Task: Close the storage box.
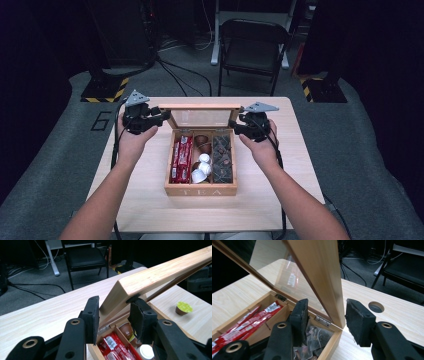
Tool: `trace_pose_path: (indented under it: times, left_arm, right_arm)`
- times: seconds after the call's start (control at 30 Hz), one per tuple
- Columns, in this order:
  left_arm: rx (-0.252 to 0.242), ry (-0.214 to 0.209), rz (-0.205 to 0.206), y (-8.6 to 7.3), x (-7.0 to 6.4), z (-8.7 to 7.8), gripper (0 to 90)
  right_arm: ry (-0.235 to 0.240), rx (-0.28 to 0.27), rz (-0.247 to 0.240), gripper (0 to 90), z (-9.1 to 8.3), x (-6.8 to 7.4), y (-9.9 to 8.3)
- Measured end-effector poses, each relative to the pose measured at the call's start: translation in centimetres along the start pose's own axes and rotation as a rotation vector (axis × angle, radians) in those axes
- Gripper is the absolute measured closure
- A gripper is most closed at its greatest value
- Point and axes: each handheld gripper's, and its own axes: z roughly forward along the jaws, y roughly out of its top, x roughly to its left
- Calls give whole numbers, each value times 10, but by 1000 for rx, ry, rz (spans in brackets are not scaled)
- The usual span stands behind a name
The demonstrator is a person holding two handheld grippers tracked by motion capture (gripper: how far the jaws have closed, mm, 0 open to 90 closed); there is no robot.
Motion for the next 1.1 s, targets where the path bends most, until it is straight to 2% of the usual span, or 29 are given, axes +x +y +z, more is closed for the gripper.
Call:
trace_pose_path:
  times: [0.13, 0.23, 0.37, 0.47, 0.73, 0.93, 1.1]
  left_arm:
    - [8, -13, 5, -6, -4, -3, 567]
    - [11, -11, 17, -10, -8, -5, 556]
    - [10, -18, 21, -16, -10, -8, 553]
    - [12, -27, 20, -21, -13, -10, 545]
    - [19, -45, 20, -37, -17, -13, 528]
    - [23, -50, 24, -46, -20, -15, 520]
    - [35, -58, 32, -53, -22, -18, 514]
  right_arm:
    - [16, -20, 0, 525, -9, 4, 0]
    - [20, -26, -26, 525, -14, 8, -1]
    - [39, -31, -21, 525, -20, 10, -5]
    - [59, -35, 1, 520, -25, 13, -8]
    - [43, -42, -50, 497, -32, 20, -15]
    - [74, -43, -25, 502, -36, 23, -22]
    - [77, -44, -38, 499, -39, 27, -28]
